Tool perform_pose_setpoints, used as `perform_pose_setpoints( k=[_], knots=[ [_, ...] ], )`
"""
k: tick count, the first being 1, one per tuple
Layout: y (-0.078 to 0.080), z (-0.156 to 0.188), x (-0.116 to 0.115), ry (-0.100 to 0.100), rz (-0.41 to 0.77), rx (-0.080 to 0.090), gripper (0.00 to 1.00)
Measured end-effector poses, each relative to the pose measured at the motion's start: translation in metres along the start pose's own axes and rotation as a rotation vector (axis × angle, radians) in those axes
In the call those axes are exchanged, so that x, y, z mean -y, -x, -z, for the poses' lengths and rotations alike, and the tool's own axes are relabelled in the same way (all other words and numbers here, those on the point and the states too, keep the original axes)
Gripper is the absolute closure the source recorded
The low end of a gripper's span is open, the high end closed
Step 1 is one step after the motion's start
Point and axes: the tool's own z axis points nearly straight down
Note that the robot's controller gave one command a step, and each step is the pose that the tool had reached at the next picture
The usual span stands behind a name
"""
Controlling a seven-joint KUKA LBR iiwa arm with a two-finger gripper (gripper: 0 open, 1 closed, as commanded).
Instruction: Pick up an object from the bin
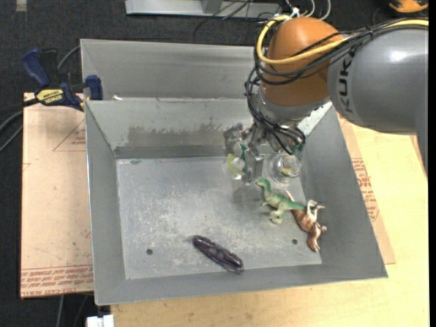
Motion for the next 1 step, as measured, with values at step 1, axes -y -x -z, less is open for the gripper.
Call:
perform_pose_setpoints(
  k=[1],
  knots=[
    [-0.0001, 0.0, 0.0001, 0.0, -0.001, 0.0, 1.0]
  ],
)
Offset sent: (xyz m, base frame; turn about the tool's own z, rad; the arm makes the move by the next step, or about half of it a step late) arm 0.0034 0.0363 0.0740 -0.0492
